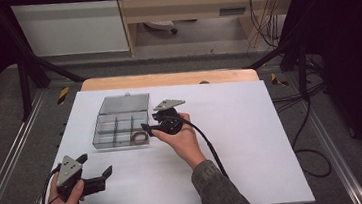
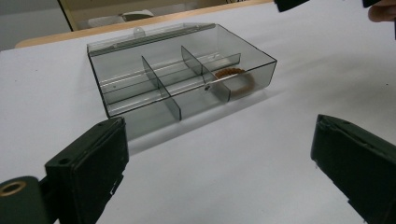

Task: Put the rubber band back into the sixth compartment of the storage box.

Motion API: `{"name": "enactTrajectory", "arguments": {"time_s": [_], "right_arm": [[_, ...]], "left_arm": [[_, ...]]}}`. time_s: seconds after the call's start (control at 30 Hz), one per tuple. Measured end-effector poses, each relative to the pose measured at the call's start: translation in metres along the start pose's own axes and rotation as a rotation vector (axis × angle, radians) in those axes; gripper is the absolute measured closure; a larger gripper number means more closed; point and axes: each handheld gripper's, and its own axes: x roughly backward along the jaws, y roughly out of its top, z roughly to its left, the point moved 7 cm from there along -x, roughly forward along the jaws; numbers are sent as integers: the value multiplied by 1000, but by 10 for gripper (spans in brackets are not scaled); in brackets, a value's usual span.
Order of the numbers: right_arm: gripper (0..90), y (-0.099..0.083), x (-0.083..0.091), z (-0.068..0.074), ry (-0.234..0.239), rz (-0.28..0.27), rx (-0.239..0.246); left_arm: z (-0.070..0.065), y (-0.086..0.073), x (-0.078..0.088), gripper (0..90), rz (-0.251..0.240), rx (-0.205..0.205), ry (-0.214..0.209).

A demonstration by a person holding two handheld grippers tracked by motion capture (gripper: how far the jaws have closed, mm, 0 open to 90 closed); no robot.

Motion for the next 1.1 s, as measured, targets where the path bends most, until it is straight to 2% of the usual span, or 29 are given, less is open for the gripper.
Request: {"name": "enactTrajectory", "arguments": {"time_s": [0.23, 0.33, 0.47, 0.57, 0.73, 0.8, 0.87, 0.9, 1.1], "right_arm": [[123, 4, 24, -11, -74, -64, -16], [71, 4, 39, -17, -89, -87, -26], [57, 1, 60, -25, -129, -111, -8], [58, -5, 78, -32, -150, -133, -18], [71, -21, 110, -46, -192, -152, -7], [116, -28, 122, -51, -183, -174, -9], [97, -35, 133, -55, -162, -182, -19], [89, -39, 138, -58, -167, -180, -16], [34, -57, 169, -69, -255, -216, 4]], "left_arm": [[0, 0, 0, 44, 1, 0, 0], [0, 0, 0, 43, 0, 3, 0], [1, -1, 0, 44, 0, 9, 4], [1, 0, 0, 44, -4, 9, 7], [2, 0, 0, 43, -5, 10, 8], [2, 0, 0, 44, -4, 11, 8], [1, 0, 0, 43, -4, 9, 8], [2, 0, 0, 43, -5, 7, 10], [4, 1, 2, 42, -15, 17, 23]]}}
